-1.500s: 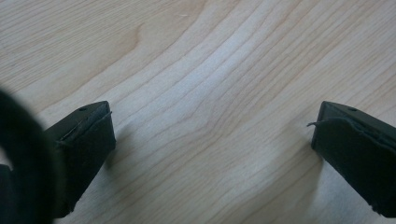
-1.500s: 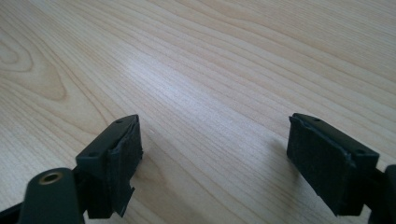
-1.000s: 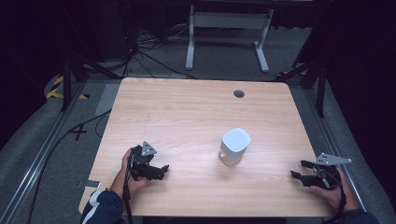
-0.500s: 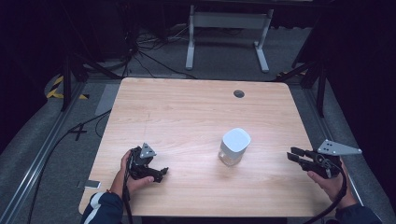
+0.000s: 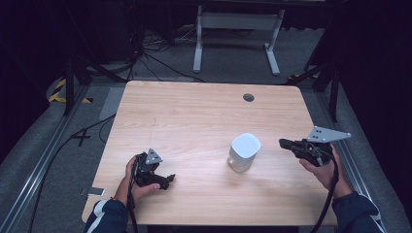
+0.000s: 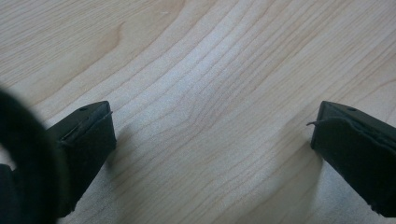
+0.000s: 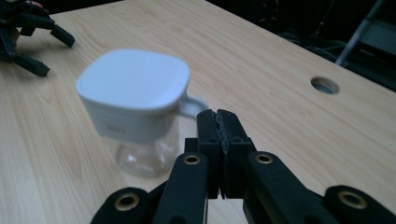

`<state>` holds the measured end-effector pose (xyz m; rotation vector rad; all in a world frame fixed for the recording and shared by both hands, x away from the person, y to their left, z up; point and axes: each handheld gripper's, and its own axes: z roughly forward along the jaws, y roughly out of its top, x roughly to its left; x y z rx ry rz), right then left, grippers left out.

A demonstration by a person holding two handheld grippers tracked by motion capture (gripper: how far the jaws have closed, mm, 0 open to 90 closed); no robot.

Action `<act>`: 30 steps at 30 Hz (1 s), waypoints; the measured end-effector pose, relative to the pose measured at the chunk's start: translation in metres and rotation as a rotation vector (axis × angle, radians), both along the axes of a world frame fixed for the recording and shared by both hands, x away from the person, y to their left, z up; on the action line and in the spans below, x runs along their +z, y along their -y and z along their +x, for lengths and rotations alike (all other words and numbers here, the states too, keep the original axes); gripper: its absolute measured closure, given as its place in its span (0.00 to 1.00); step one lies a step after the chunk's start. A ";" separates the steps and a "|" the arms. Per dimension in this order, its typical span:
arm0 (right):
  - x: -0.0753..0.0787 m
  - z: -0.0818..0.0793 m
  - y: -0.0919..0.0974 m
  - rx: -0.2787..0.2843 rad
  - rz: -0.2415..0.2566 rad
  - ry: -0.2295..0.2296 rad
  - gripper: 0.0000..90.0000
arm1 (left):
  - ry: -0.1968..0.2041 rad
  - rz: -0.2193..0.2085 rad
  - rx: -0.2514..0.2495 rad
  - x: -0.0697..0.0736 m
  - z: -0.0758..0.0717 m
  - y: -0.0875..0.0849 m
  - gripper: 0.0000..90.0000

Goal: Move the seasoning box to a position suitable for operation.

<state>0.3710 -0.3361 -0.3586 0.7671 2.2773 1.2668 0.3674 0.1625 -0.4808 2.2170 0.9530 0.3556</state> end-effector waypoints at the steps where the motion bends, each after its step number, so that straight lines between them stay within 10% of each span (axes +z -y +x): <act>1: 0.004 0.006 -0.011 0.021 0.002 0.010 0.99 | -0.001 0.000 -0.001 0.000 0.000 0.000 0.00; 15: 0.000 0.033 -0.063 0.092 -0.052 -0.014 1.00 | -0.001 -0.003 -0.006 0.000 0.001 0.000 0.00; 30: -0.008 0.039 -0.060 0.069 -0.040 -0.026 1.00 | 0.000 0.003 -0.013 0.000 0.001 0.001 0.00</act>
